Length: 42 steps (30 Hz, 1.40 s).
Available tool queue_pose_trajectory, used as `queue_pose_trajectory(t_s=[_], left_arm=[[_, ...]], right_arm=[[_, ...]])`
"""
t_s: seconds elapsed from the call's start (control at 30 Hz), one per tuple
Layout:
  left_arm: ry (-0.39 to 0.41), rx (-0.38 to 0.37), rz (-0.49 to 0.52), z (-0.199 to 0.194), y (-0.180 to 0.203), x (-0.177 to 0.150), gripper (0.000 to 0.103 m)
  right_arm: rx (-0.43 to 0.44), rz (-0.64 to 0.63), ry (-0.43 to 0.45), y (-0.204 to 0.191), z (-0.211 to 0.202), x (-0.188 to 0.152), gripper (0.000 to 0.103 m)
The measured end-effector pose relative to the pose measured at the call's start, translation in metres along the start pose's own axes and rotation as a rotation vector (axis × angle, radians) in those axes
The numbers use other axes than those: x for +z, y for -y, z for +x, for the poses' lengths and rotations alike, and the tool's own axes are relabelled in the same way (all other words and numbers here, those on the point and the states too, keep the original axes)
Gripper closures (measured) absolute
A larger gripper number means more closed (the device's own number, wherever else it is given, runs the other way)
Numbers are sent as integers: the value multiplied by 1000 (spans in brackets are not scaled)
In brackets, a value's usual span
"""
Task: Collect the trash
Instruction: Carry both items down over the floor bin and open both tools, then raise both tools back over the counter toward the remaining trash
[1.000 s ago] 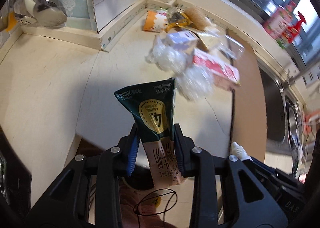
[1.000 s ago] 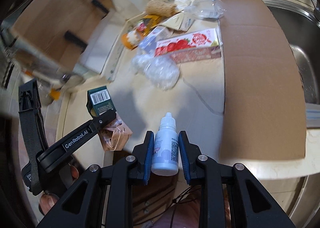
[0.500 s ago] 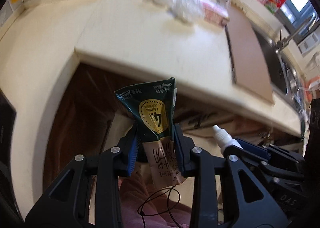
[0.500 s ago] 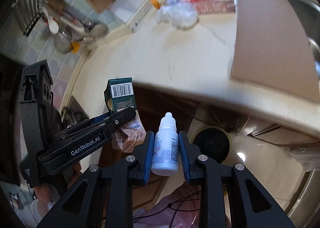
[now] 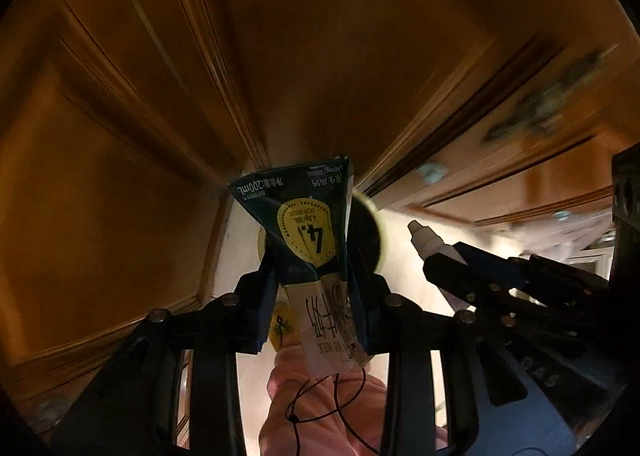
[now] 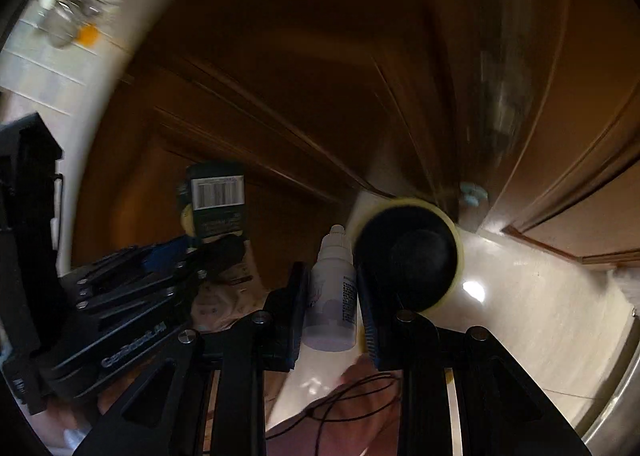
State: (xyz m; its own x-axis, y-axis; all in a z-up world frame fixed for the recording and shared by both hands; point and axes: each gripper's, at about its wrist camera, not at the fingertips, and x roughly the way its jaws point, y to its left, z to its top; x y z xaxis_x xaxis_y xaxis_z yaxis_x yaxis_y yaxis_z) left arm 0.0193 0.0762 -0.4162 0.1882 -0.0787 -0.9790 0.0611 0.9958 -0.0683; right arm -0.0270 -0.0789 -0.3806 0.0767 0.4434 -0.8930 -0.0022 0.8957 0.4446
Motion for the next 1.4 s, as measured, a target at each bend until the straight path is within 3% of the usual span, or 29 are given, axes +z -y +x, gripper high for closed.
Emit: queue_pose_trajectory(t_s=[0.23, 0.37, 0.43, 0.57, 0.77, 0.97, 1.17, 1.4], left_arm=[[-53, 9, 5, 121, -16, -16, 74], [-92, 3, 30, 156, -20, -16, 72], [-122, 1, 41, 169, -22, -11, 69], [-107, 12, 37, 173, -22, -5, 65], [-90, 16, -6, 154, -20, 2, 59], [-82, 18, -20, 112, -15, 12, 59], [-55, 32, -7, 35, -2, 20, 59], [-6, 14, 8, -81, 21, 30, 59]], right_arm=[[-52, 19, -50, 55, 131, -23, 78], [-89, 15, -47, 70, 174, -25, 77], [-115, 14, -47, 71, 191, -22, 65], [-129, 8, -38, 77, 198, -15, 58], [-134, 7, -16, 79, 176, -6, 45], [-132, -11, 4, 56, 127, -2, 43], [-135, -26, 22, 28, 63, 1, 43], [-165, -75, 61, -15, -35, 8, 43]])
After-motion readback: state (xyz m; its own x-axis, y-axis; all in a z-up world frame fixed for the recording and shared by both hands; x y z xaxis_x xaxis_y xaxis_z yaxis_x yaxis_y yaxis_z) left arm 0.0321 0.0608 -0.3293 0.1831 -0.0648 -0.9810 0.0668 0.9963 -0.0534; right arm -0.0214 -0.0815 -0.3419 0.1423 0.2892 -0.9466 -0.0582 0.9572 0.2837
